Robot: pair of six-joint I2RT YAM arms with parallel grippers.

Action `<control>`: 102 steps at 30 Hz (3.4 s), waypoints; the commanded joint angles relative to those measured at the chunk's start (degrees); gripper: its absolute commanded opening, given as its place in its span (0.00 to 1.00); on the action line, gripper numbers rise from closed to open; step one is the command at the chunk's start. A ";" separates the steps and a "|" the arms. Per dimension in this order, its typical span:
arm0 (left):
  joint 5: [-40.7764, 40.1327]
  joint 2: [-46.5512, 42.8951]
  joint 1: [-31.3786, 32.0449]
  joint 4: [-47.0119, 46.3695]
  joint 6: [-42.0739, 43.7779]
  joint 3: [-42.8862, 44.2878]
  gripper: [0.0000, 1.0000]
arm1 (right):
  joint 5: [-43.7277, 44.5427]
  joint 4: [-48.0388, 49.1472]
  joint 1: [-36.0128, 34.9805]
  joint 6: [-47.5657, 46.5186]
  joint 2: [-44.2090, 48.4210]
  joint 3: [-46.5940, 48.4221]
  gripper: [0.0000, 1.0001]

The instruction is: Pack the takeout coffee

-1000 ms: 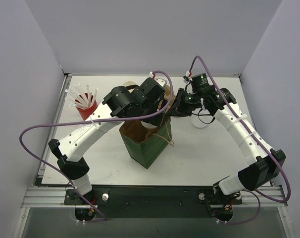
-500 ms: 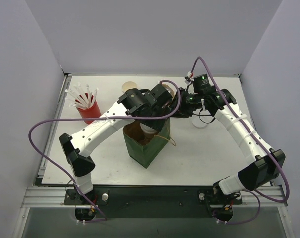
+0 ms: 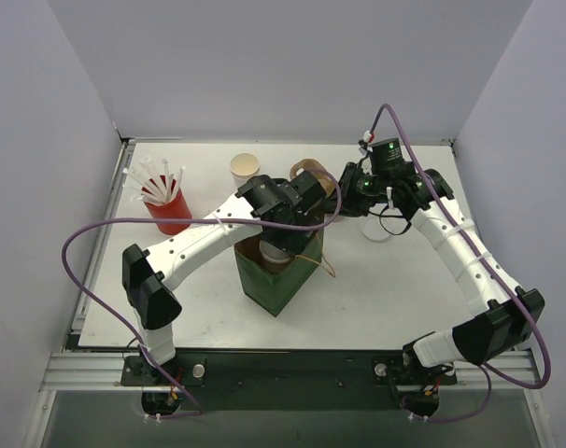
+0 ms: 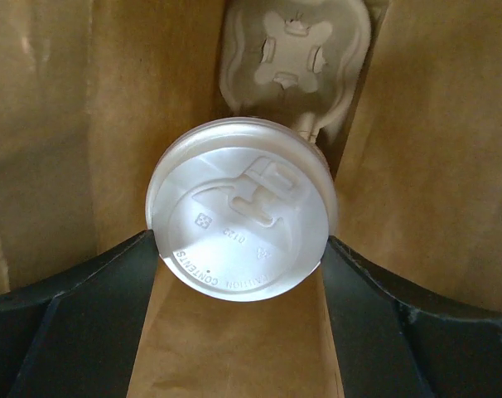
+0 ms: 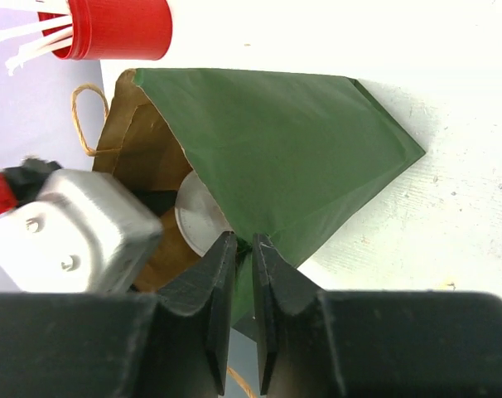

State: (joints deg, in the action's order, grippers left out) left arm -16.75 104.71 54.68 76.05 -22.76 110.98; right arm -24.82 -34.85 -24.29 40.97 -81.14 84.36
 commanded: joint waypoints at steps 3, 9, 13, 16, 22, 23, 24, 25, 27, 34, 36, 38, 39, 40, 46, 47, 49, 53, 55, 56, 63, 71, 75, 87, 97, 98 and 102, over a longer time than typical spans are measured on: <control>1.28 -4.16 -1.15 -4.51 1.49 -3.39 0.36 | 1.09 0.84 0.39 0.16 0.29 1.51 0.07; 3.04 -6.27 -1.50 -5.74 2.20 -5.42 0.36 | 0.91 1.19 0.21 -0.10 -0.68 2.04 0.07; 4.01 -6.44 -1.59 -5.04 2.81 -6.82 0.35 | 1.26 1.19 -0.40 -0.19 -1.82 3.00 0.08; 4.53 -6.62 -1.59 -4.95 2.99 -8.23 0.35 | 2.23 1.19 -1.02 -0.19 -1.91 3.53 0.06; 4.89 -6.10 -1.59 -4.25 3.69 -9.55 0.35 | 4.86 1.19 -1.11 0.25 -1.56 3.97 0.00; 4.80 -5.83 -1.59 -3.90 3.78 -9.55 0.34 | 5.04 1.19 -1.19 0.25 -1.56 3.97 0.00; 4.45 -5.65 -1.59 -3.63 3.78 -9.64 0.34 | 5.22 1.19 -1.19 0.25 -1.47 3.97 0.00; 4.36 -5.48 -1.50 -3.28 3.78 -9.73 0.34 | 5.48 1.19 -1.11 0.42 -1.47 3.97 0.00; 4.53 -5.13 -1.50 -3.28 3.87 -9.82 0.34 | 6.09 1.19 -1.19 0.60 -1.30 3.89 0.00; 4.98 -2.58 -1.59 -3.10 3.96 -10.08 0.34 | 6.19 1.19 -1.46 0.78 -1.21 4.06 0.00; 5.15 -2.05 -1.59 -3.45 4.13 -10.08 0.34 | 6.01 1.19 -1.54 0.95 -1.30 3.71 0.00; 5.33 -1.17 -1.59 -3.63 4.22 -9.99 0.34 | 6.01 1.19 -1.46 0.95 -1.12 3.27 0.00; 5.33 -0.82 -1.59 -3.46 4.22 -9.73 0.34 | 6.10 1.19 -1.54 0.87 -0.95 3.27 0.00; 5.41 -0.12 -1.59 -3.37 4.39 -9.64 0.34 | 5.92 1.19 -1.55 0.78 -0.95 3.10 0.00; 5.59 1.90 -1.59 -2.22 4.39 -9.38 0.32 | 6.10 1.19 -1.46 0.78 -0.77 2.66 0.00; 5.68 1.91 -1.59 -2.22 4.48 -9.81 0.32 | 6.10 1.19 -1.54 0.78 -0.77 2.65 0.00; 5.85 1.91 -1.59 -2.57 4.39 -10.43 0.32 | 6.10 1.19 -1.46 0.87 -0.86 2.57 0.00; 6.03 2.26 -1.59 -2.14 4.39 -10.96 0.32 | 6.10 1.19 -1.55 0.95 -0.95 2.57 0.00; 6.03 2.08 -1.50 -1.87 4.39 -11.22 0.32 | 6.10 1.19 -1.46 0.87 -1.03 2.57 0.00; 6.03 2.08 -1.59 -1.70 4.39 -11.22 0.32 | 6.18 1.19 -1.54 0.87 -1.12 2.57 0.00; 6.21 1.29 -1.59 -0.73 4.48 -11.22 0.32 | 6.98 1.19 -1.46 1.39 -1.04 2.39 0.00; 6.47 0.85 -1.76 -1.25 4.48 -13.32 0.32 | 7.33 1.19 -1.54 1.66 -0.68 2.39 0.00; 6.73 0.68 -1.94 -2.83 4.13 -14.56 0.32 | 7.42 1.19 -1.55 1.74 -0.60 2.39 0.00; 7.09 0.68 -2.12 -6.18 3.52 -17.81 0.32 | 7.24 1.19 -1.46 1.57 -0.51 2.22 0.00; 6.39 0.23 -2.12 -9.08 2.64 -21.33 0.32 | 7.07 1.10 -1.55 1.57 -0.33 1.95 0.00; 6.30 0.15 -2.20 -9.34 2.55 -21.50 0.32 | 7.15 1.19 -1.55 1.48 -0.42 1.95 0.00; 6.21 -0.46 -2.20 -10.22 2.02 -23.08 0.32 | 7.06 1.10 -1.55 1.39 -0.42 2.04 0.00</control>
State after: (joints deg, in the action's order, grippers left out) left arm -10.94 103.46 52.77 62.33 -19.33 91.74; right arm -17.98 -35.27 -25.61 42.00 -83.05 86.26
